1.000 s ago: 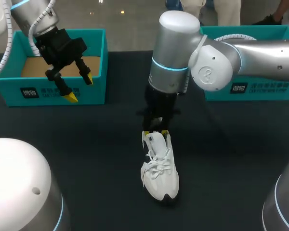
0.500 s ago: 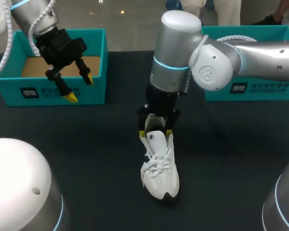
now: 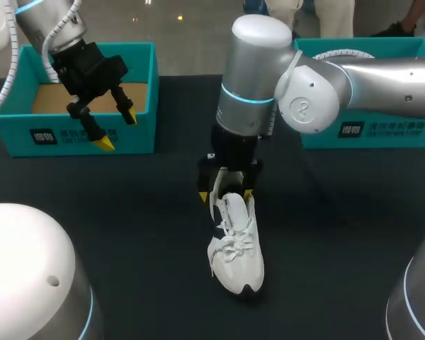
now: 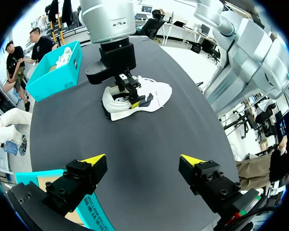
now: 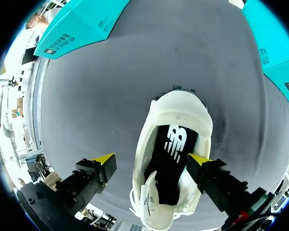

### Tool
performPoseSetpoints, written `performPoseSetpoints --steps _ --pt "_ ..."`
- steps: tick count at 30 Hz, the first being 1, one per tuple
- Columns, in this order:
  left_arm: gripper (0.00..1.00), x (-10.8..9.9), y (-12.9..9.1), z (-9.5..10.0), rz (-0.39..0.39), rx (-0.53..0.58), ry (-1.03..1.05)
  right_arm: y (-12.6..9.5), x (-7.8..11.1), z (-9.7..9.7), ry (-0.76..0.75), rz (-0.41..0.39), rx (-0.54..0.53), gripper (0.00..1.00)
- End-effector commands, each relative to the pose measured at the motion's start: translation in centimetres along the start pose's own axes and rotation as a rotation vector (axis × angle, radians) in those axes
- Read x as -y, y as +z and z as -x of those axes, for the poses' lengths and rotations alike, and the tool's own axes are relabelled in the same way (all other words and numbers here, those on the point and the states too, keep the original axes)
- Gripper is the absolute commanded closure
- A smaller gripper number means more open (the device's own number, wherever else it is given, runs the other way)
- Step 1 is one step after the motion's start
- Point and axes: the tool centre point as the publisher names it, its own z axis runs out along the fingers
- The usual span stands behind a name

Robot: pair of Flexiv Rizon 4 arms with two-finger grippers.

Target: Take the shoe out of the shoebox, open the shoe tongue, remove and reinsert the insole, then place the shoe into the shoebox

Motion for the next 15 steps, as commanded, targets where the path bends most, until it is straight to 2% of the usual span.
performPoseSetpoints --steps 1,15 --pt "0.0 0.0 0.0 0.0 0.002 -0.001 0.0 -1.3 0.8 -0.3 0.004 0.025 0.02 0.02" --pt "0.0 0.0 0.0 0.0 0.002 -0.001 0.0 -5.1 2.2 -1.1 0.004 0.084 0.078 0.0"
